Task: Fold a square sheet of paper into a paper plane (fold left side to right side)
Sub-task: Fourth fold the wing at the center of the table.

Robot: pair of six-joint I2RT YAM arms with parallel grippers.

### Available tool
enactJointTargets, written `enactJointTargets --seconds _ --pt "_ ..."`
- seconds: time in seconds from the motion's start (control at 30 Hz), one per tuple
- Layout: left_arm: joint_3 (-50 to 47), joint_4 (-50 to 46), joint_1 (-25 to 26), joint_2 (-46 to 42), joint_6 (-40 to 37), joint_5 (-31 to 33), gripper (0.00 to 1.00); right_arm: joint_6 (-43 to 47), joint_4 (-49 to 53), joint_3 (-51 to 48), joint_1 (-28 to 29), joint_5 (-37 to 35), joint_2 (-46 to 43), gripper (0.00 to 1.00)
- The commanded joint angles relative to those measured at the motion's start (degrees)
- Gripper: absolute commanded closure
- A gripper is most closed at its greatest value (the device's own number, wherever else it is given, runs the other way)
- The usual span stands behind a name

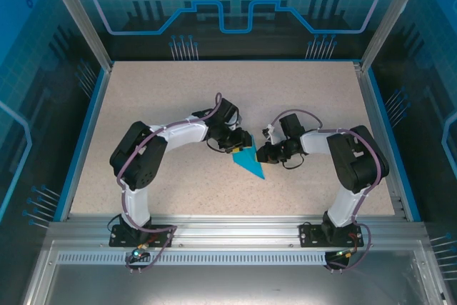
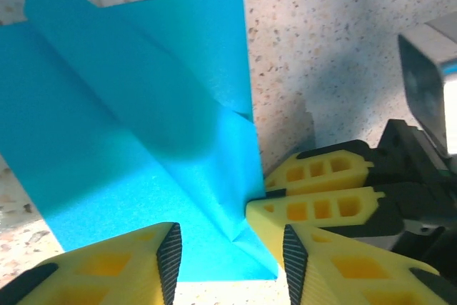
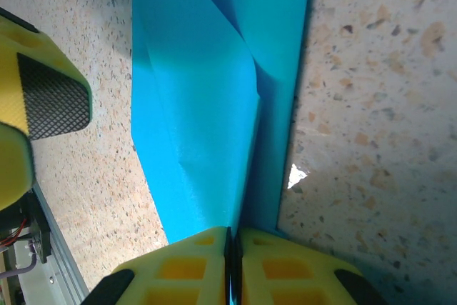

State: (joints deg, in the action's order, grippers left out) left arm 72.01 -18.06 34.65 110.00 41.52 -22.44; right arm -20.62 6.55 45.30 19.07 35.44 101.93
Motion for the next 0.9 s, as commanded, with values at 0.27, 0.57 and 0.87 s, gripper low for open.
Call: enactJointTargets --seconds 0.27,0.57,0.87 --pt "6.0 -0.7 0.9 5.9 -0.4 -1.5 0.58 0.2 2.2 -1.4 -0.5 -4.3 1.7 0.88" --pt "7.6 -2.8 0.8 9.7 -1.2 0.2 0.59 0.4 2.4 -1.4 -0.3 -4.5 1.7 0.88" --pt "4.1 -1.0 1.0 10.8 0.0 0.2 0.59 0.1 2.1 -1.5 -0.3 -2.9 0.3 0.86"
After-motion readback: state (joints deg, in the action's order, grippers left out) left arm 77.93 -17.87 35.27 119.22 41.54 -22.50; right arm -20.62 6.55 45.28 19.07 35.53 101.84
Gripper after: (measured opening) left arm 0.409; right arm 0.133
